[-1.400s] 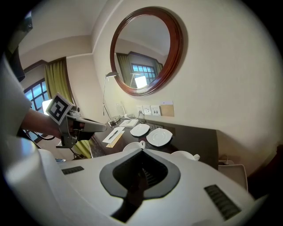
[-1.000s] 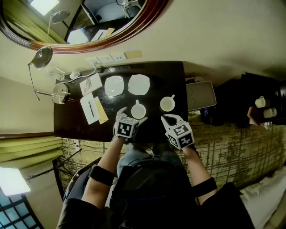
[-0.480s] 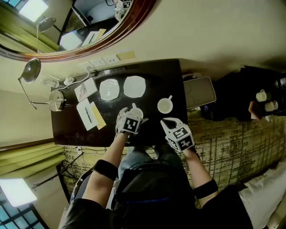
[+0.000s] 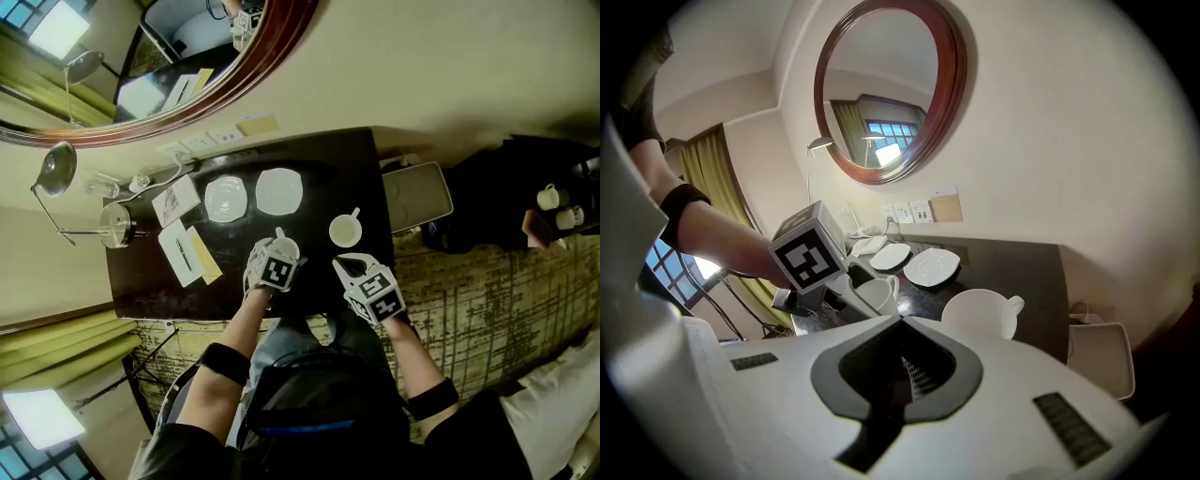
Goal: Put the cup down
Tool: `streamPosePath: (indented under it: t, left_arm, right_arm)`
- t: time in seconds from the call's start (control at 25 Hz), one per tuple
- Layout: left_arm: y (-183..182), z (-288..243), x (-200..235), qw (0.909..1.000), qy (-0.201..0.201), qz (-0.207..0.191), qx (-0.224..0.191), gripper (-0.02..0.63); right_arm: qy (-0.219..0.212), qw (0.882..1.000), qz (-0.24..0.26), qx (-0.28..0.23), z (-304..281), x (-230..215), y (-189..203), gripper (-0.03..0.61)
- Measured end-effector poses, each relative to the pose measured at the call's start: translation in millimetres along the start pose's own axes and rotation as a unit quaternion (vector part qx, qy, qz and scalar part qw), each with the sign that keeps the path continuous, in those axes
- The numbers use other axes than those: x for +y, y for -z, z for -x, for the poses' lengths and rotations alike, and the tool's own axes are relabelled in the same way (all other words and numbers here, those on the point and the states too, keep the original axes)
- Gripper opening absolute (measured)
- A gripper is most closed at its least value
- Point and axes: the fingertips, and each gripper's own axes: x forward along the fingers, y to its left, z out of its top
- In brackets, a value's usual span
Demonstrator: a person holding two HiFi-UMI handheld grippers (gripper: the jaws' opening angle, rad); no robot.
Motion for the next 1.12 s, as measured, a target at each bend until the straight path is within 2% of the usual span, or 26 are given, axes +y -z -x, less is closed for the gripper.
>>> streamPosePath:
  t: [0.24, 0.48, 0.76, 1.12]
  left_arm:
    - [1, 2, 3, 0.9999, 0.005, 0.004, -0.013, 0.43]
    - [-5, 21, 24, 0.9996, 0.011, 0.006, -0.027, 0.43]
    - [-20, 59, 86, 0.9982, -0.011, 0.002, -0.058, 0.43]
    - [-38, 73, 177, 0.9969, -0.011, -0.013, -0.077, 0.43]
  right_arm:
    - [-0.017, 1.0, 0.003, 0.007, -9, 14, -3, 0.002]
    - [-0.033, 0.999, 0.017, 0.009, -28, 35, -16, 0.002]
    - [-0.074, 0.996, 0.058, 0.009, -70, 85, -56, 0.002]
    - [-0.086, 0.991, 0.098, 0.0, -139, 123, -120, 0.002]
